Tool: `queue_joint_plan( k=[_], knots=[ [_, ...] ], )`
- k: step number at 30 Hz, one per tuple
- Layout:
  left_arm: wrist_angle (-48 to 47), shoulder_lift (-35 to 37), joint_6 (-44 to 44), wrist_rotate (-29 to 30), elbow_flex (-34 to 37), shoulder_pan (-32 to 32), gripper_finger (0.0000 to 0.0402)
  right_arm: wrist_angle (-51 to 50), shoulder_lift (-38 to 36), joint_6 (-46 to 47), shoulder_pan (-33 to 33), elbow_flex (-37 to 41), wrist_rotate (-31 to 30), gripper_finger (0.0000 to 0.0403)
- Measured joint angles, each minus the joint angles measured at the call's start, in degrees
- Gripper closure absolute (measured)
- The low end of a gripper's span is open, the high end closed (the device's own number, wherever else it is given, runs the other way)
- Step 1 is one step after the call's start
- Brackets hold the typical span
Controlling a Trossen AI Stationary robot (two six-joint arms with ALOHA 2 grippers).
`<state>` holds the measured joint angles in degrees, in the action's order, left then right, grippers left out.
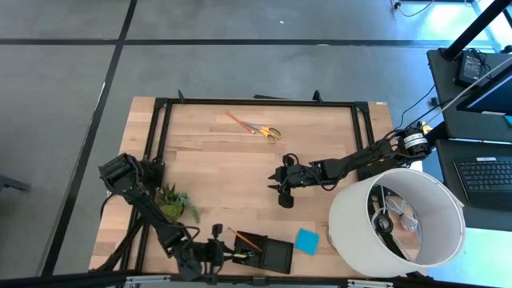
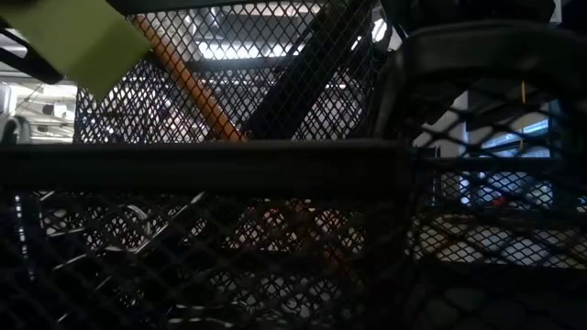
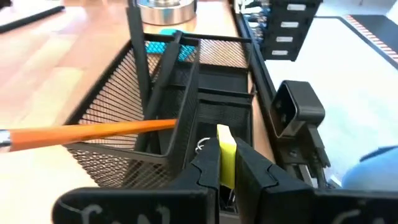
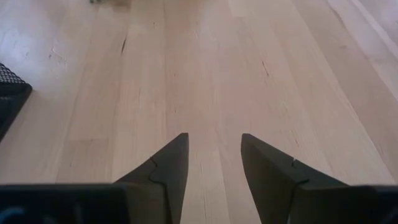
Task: Pick and place office supplies into organizer
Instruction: Put the green eraser into the black desk organizer
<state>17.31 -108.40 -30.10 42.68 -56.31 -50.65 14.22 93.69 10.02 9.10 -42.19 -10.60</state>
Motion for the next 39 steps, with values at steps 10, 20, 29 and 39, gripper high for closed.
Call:
queue_joint_plan(
  k=[10,20,29,39],
  knots=[
    [1.36,0.02,-3.01,3.84,-0.02,-0.58,0.0388,0.02,0.0,0.0,0.0,0.0,-0.01,0.0253],
    [5.85,-2.87,-5.78,5.29,-0.11,-2.16,0.0389,0.07,0.0,0.1,0.02,0.62,-0.01,0.0253],
    [6.16,-6.65,-4.88,4.58,-2.91,-1.23,0.0388,0.07,0.0,0.22,0.02,1.53,-0.01,0.0253],
    [5.26,-6.69,-6.21,3.69,-2.91,-0.82,0.0366,0.09,0.0,0.24,0.02,1.53,-0.01,0.0253]
  ],
)
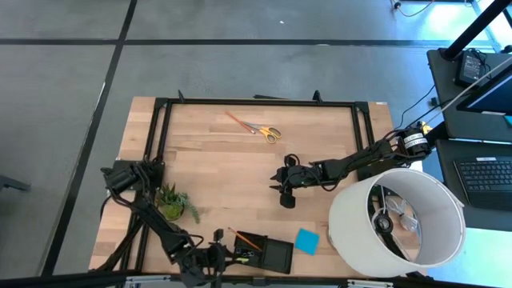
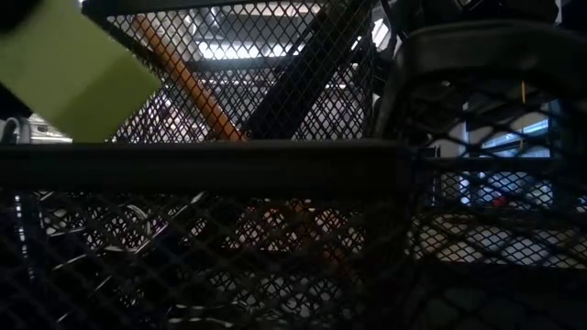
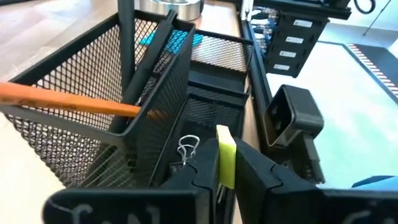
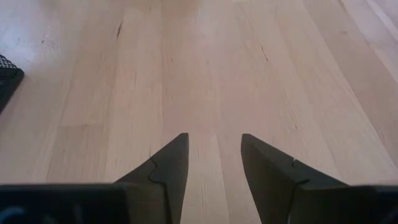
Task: Pick and place office supplies into organizer
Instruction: Put the green eraser into the black desk organizer
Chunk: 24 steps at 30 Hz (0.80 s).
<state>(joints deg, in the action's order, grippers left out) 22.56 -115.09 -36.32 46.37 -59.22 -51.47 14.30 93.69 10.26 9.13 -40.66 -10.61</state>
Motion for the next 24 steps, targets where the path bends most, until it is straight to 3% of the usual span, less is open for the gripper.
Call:
queue_joint_plan(
  k=[13,24],
  knots=[
    [-0.12,0.0,0.08,-8.18,0.0,3.8,0.0348,-0.01,0.0,-0.22,0.0,0.0,0.0,0.0254],
    [-0.08,0.0,-0.57,-8.52,0.0,3.96,0.0346,-0.02,0.0,-0.22,0.0,0.0,0.0,0.0254]
  ],
)
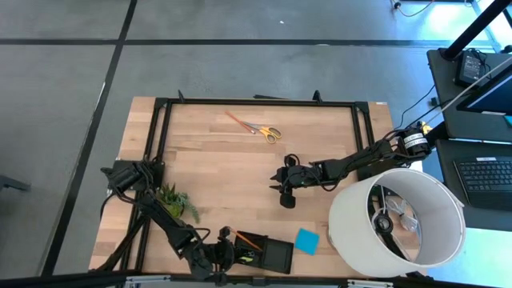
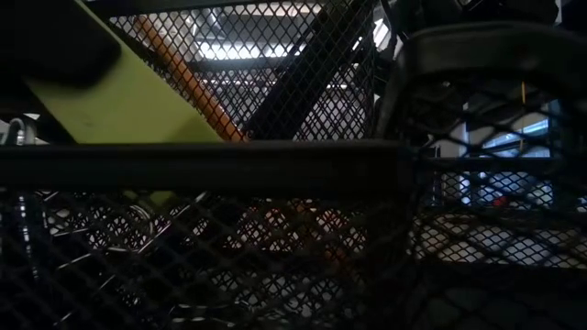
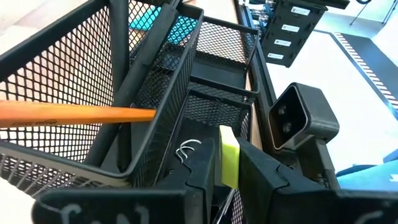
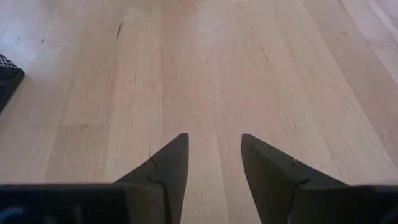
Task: Pick and place office supplies into organizer
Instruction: Put the green eraser into the black desk organizer
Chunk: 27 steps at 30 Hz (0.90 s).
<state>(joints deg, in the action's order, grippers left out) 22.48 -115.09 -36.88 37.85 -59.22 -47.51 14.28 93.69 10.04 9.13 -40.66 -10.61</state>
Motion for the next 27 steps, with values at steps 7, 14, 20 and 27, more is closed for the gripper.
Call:
queue_joint_plan(
  k=[7,14,20,27],
  knots=[
    [0.02,0.0,0.03,0.03,0.0,0.0,0.0349,0.0,0.0,0.0,0.0,0.0,0.0,0.0254],
    [0.02,0.0,0.07,-0.31,0.0,0.0,0.0347,0.0,0.0,0.0,0.0,0.0,0.0,0.0254],
    [0.0,0.0,0.09,0.16,0.0,0.0,0.0347,0.0,0.0,0.0,0.0,0.0,0.0,0.0254],
    [0.01,0.0,0.11,1.42,0.0,0.0,0.0348,0.0,0.0,-0.01,-0.01,0.0,0.0,0.0254]
  ],
)
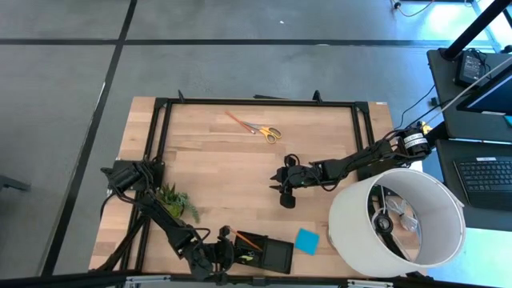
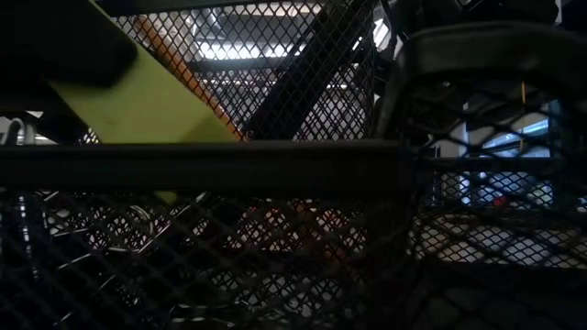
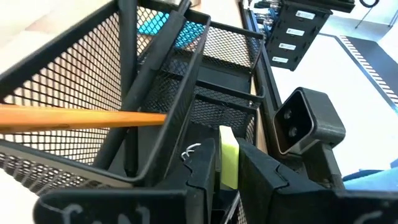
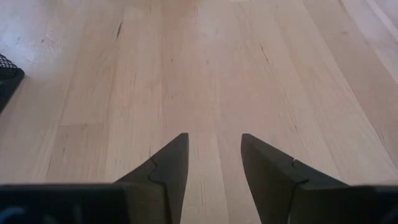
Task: Pick and place office supplies into organizer
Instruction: Put the green eraser into the black desk organizer
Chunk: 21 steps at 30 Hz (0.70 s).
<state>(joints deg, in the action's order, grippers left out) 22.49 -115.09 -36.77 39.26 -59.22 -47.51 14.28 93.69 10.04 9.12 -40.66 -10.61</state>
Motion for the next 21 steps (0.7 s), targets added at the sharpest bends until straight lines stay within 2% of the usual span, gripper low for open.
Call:
queue_joint_plan(
  k=[10,21],
  knots=[
    [-0.01,0.0,0.81,0.22,0.0,0.0,0.0328,0.0,0.0,-0.02,0.0,0.0,0.0,0.0254],
    [-0.01,0.0,1.09,0.98,0.0,0.0,0.0259,0.0,0.0,-0.02,-0.01,0.0,0.0,0.0254]
  ],
)
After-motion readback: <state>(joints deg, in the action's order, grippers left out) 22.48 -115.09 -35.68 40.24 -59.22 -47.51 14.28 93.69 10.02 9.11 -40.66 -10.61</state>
